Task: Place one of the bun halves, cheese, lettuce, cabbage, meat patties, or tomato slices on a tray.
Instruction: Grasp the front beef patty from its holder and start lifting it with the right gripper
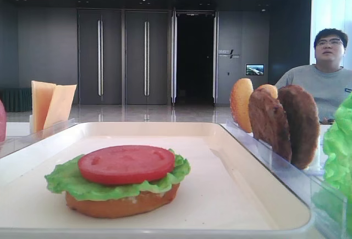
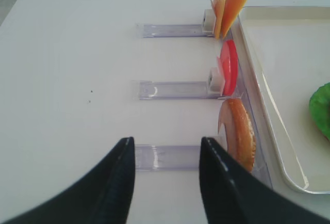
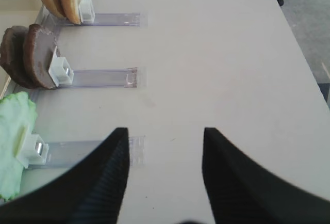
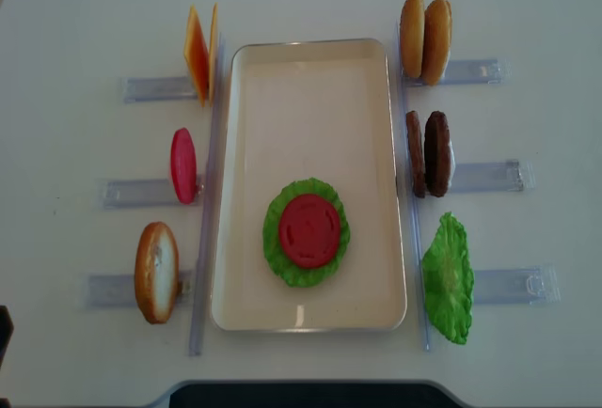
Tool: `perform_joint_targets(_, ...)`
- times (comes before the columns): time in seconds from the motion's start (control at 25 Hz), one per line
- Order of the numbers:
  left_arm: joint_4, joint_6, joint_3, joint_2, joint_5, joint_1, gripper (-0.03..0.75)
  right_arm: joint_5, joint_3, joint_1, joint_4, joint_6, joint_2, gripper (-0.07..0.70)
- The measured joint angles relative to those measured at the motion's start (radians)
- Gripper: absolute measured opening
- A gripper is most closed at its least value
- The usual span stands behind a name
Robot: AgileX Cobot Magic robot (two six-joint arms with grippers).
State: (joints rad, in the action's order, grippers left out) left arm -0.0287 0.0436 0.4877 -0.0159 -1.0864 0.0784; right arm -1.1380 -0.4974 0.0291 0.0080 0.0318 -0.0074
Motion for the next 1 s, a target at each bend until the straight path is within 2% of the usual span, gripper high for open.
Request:
perform_joint_targets(0.8, 0.001, 0.000, -0.001, 0.000, 0.000, 0.000, 0.297, 0.000, 0.000, 0.000, 0.000, 0.000, 0.000, 0.347)
perform_joint_targets(1.0, 0.007, 0.000, -0.014, 0.000, -0.021, 0.000, 0.286, 0.000, 0.000, 0.000, 0.002, 0.000, 0.000, 0.338)
